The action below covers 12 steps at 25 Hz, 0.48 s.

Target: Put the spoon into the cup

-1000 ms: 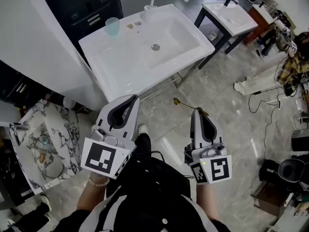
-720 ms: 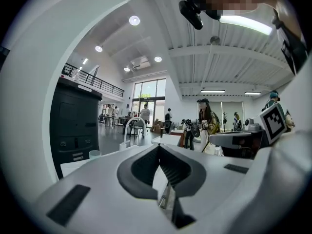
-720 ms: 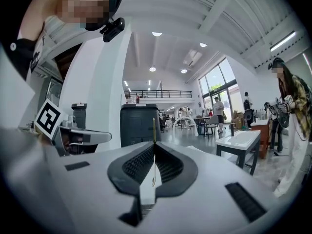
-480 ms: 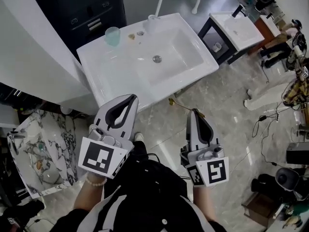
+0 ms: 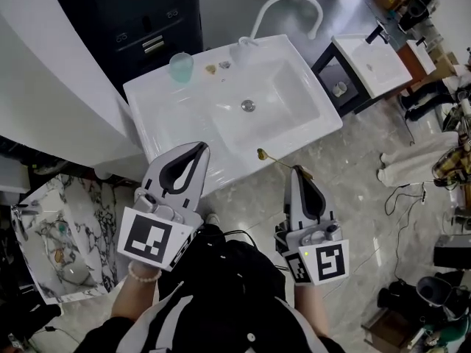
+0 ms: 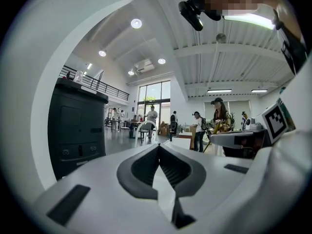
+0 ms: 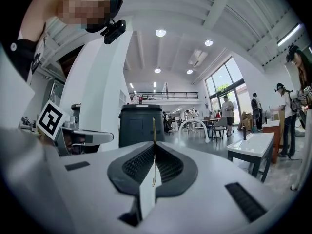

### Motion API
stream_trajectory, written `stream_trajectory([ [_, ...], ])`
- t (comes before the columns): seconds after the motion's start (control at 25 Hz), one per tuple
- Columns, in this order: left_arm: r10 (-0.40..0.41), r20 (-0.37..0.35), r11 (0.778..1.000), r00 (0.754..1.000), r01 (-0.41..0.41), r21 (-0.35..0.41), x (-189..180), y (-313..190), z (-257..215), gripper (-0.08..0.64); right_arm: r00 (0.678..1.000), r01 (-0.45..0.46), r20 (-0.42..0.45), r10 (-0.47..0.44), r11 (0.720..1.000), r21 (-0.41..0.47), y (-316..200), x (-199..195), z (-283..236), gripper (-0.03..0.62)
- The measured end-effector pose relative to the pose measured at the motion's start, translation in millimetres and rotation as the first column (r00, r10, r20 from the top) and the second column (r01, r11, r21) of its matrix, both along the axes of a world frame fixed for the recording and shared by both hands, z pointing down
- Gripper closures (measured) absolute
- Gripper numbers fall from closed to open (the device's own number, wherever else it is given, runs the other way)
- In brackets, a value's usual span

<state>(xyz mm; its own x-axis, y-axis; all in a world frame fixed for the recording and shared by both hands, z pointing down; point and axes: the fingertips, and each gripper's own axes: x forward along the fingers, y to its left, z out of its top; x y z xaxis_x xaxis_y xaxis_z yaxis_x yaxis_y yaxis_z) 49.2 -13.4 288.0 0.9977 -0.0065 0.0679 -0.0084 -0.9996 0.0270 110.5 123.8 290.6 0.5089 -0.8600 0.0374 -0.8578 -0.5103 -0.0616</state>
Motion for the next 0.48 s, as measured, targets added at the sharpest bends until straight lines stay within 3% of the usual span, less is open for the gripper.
stream_trajectory([
  [0.48,-0.071,0.013,0.997,0.997,0.071,-0.018,-7,-23,2,0.558,0.997,0.078,0.011,-0.078,0.997,-0.012,-31,1,3,0.584],
])
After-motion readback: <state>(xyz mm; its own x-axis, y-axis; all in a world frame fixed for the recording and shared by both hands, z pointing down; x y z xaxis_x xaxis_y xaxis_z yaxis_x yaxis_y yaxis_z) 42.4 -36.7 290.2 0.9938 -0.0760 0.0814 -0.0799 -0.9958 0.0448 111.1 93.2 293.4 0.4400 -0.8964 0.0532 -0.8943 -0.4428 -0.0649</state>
